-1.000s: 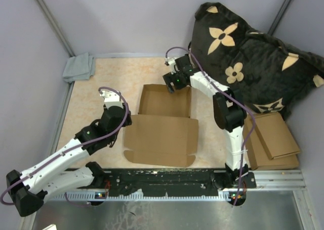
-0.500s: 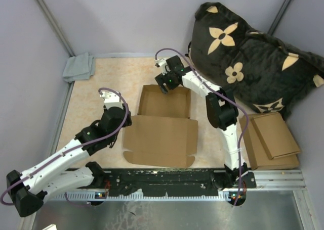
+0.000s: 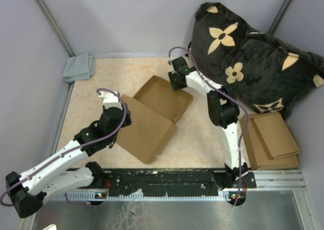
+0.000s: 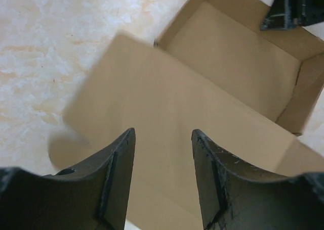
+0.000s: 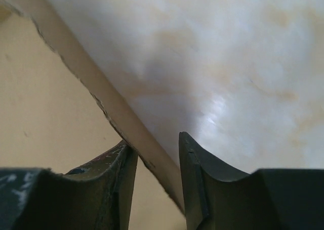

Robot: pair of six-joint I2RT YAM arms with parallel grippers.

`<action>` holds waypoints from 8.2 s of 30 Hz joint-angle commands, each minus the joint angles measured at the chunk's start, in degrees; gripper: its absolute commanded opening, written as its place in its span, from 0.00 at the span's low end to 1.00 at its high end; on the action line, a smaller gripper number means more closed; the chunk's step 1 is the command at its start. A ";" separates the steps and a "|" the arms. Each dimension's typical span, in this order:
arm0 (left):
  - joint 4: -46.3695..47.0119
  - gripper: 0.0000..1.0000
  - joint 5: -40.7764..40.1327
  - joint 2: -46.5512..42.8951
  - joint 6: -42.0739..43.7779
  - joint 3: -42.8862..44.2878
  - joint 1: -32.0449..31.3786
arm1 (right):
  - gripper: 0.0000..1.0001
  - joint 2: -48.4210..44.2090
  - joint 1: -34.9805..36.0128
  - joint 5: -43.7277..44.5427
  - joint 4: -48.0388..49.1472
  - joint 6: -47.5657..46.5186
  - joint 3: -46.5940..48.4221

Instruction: Fold the paper box

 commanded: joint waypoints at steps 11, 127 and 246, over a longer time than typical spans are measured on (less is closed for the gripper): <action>1.76 0.55 0.02 -0.46 0.46 0.10 0.23 | 0.59 -38.13 4.80 -20.58 12.08 20.00 -47.26; 0.11 0.46 6.14 40.72 -5.70 12.38 15.91 | 0.57 -33.94 7.13 9.01 11.12 27.80 -46.03; 55.13 0.26 58.36 30.91 6.65 6.49 39.08 | 0.00 -32.18 -10.54 -10.49 23.32 5.29 -23.24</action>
